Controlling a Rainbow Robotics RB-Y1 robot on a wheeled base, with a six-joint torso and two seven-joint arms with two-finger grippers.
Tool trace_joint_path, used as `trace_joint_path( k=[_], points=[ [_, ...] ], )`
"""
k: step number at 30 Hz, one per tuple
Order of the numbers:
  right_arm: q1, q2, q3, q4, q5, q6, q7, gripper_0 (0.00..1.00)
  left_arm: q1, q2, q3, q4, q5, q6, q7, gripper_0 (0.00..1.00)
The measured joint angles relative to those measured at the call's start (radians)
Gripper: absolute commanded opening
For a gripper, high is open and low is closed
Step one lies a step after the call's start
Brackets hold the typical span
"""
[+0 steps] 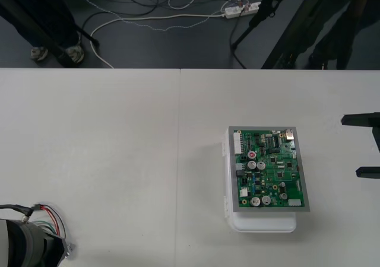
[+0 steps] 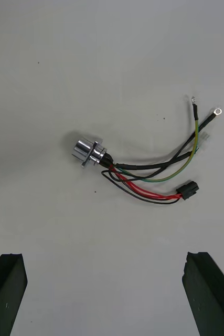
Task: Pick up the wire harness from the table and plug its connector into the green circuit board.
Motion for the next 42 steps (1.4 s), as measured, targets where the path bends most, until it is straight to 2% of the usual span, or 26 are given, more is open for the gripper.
trace_joint_path(
  k=[4,11,22,31,36,42],
  points=[
    [-0.018,0.005,0.008,0.0,0.017,0.0,0.003,1.0,-0.025,-0.004,-0.031,0.001,-0.001,0.0,-0.137,0.87],
    [-0.047,0.03,0.009,0.0,0.037,0.0,0.063,1.0,-0.077,-0.006,-0.068,0.004,-0.002,0.0,-0.518,0.87],
    [-0.061,0.068,0.017,-0.019,0.044,0.0,0.066,1.0,-0.181,-0.006,-0.162,0.065,-0.003,0.037,-0.718,0.87],
    [-0.061,0.082,0.069,-0.013,0.045,0.0,0.143,1.0,-0.237,-0.011,-0.215,0.205,-0.003,0.158,-1.291,0.88],
    [-0.061,0.088,0.069,-0.009,0.045,0.0,0.154,1.0,-0.237,-0.018,-0.218,0.277,-0.003,0.225,-1.314,0.87],
    [-0.061,0.088,0.069,-0.009,0.003,0.0,0.154,1.0,-0.243,-0.018,-0.268,0.297,-0.003,0.297,-1.318,0.88]
  ],
)
